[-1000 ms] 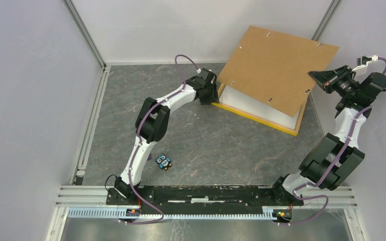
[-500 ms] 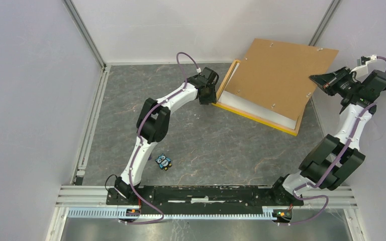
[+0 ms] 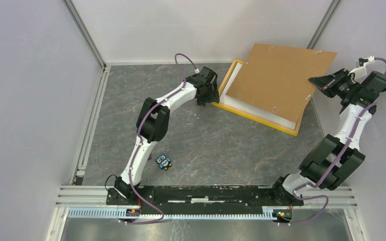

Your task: Put the photo into the frame

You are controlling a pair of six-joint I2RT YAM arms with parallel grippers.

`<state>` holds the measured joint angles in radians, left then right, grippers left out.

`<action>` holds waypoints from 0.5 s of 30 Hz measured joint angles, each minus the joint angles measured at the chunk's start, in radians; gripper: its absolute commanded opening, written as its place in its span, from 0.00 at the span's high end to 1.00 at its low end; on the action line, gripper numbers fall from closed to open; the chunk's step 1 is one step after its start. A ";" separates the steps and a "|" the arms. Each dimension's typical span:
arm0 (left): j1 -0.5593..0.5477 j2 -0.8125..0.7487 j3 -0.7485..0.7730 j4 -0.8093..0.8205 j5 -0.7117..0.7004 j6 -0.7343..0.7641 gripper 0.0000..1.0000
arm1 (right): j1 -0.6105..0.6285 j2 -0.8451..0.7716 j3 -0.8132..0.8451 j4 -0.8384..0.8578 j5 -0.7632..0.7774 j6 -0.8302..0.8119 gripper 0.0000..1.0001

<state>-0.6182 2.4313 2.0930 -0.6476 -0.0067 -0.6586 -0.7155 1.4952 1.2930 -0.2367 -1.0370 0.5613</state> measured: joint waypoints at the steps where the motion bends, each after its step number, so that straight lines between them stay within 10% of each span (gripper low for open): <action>1: 0.000 0.000 0.001 0.001 -0.001 -0.004 0.20 | 0.000 0.000 0.000 0.000 0.000 0.000 1.00; 15: -0.001 0.063 0.111 -0.063 -0.079 -0.063 0.30 | 0.000 0.000 0.000 0.002 -0.001 0.002 1.00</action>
<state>-0.6189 2.4943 2.2036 -0.7101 -0.0853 -0.7212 -0.7155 1.4948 1.2930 -0.2352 -1.0378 0.5632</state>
